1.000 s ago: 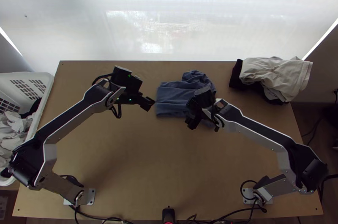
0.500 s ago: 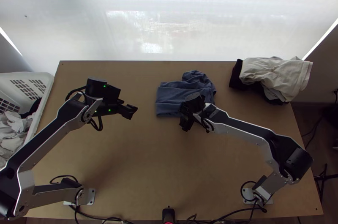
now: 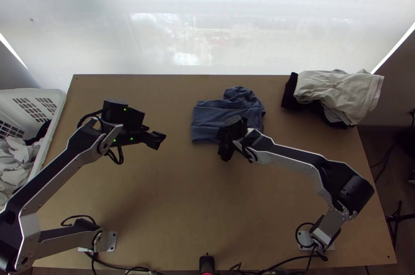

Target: Fold the t-shirt

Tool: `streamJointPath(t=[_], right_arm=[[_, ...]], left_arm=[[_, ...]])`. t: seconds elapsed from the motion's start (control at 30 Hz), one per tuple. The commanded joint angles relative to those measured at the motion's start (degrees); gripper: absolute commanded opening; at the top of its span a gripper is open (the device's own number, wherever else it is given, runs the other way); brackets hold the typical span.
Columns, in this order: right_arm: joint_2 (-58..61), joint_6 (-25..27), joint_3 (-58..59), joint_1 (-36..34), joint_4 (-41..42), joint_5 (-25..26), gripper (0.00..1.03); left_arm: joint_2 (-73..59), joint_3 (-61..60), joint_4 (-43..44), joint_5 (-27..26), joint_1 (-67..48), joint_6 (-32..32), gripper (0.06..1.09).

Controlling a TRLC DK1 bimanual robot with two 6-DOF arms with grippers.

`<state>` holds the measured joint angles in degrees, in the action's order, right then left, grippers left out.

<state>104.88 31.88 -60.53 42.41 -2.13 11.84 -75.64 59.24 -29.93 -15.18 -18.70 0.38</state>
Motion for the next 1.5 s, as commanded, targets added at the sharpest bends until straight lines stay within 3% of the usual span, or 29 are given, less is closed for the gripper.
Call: streamJointPath(t=[0.0,0.3,0.33,0.43,0.63,1.07,1.47], right_arm=[[3.9,1.8,-1.8,-0.3,2.4,1.5,0.98],[10.6,1.6,-7.7,-2.2,2.5,2.1,0.98],[11.3,1.3,-8.1,-2.4,2.5,2.1,0.94],[13.2,0.7,-9.3,-2.7,2.0,2.0,0.69],[13.8,0.4,-9.7,-3.3,-0.7,0.4,0.02],[-2.6,-5.2,-13.6,-8.0,-8.9,-1.3,0.03],[-14.2,-10.7,-16.3,-16.8,-14.2,-2.9,0.03]], left_arm=[[0.4,-0.9,0.1,0.0,0.1,0.0,1.04],[0.5,-1.2,0.1,0.0,0.2,0.3,1.04],[0.5,-1.2,0.1,0.0,0.2,0.3,1.04],[0.4,-1.1,0.1,0.0,0.2,0.3,1.04],[0.2,-1.1,0.1,0.0,0.1,0.3,1.04],[0.2,-0.9,0.2,0.0,-0.5,0.2,1.04],[0.8,-1.2,-0.2,0.1,-0.5,0.1,1.04]])
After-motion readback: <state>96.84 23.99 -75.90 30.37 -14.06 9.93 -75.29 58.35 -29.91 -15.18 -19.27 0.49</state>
